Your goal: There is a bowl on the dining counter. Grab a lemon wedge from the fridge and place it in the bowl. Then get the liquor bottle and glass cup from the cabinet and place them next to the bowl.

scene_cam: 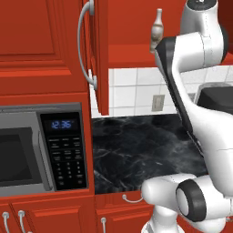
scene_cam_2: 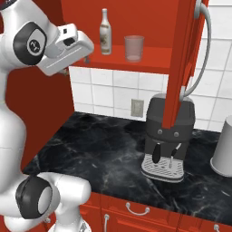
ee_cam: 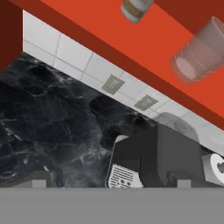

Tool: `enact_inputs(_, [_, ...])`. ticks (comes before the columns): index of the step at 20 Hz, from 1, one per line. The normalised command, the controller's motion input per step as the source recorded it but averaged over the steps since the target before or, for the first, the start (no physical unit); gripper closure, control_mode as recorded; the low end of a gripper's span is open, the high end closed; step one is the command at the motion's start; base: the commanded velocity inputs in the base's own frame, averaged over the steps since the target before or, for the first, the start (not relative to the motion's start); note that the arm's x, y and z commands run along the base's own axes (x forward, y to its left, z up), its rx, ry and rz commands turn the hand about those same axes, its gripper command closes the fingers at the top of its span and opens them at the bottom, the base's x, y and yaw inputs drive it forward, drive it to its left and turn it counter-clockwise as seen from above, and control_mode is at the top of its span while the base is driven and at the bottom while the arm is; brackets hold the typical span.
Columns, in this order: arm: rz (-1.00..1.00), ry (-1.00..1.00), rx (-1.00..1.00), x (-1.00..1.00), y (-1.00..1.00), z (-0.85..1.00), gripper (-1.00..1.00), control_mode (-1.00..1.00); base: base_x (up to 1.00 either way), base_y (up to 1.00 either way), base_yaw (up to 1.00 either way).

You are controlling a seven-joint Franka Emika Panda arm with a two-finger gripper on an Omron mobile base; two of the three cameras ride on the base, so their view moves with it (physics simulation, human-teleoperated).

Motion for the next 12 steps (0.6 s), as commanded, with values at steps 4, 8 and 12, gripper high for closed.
enact_inputs(4, [0.00,0.00,-0.02,0.58,-0.20,0.01,-1.00,-1.00,0.00,0.00,0.00])
enact_inputs(8, [0.00,0.00,-0.02,0.60,-0.26,0.01,-1.00,-1.00,0.00,0.00,0.00])
enact_inputs(12, [0.00,-0.03,-0.05,0.47,-0.28,0.13,-1.00,-1.00,0.00,0.00,0.00])
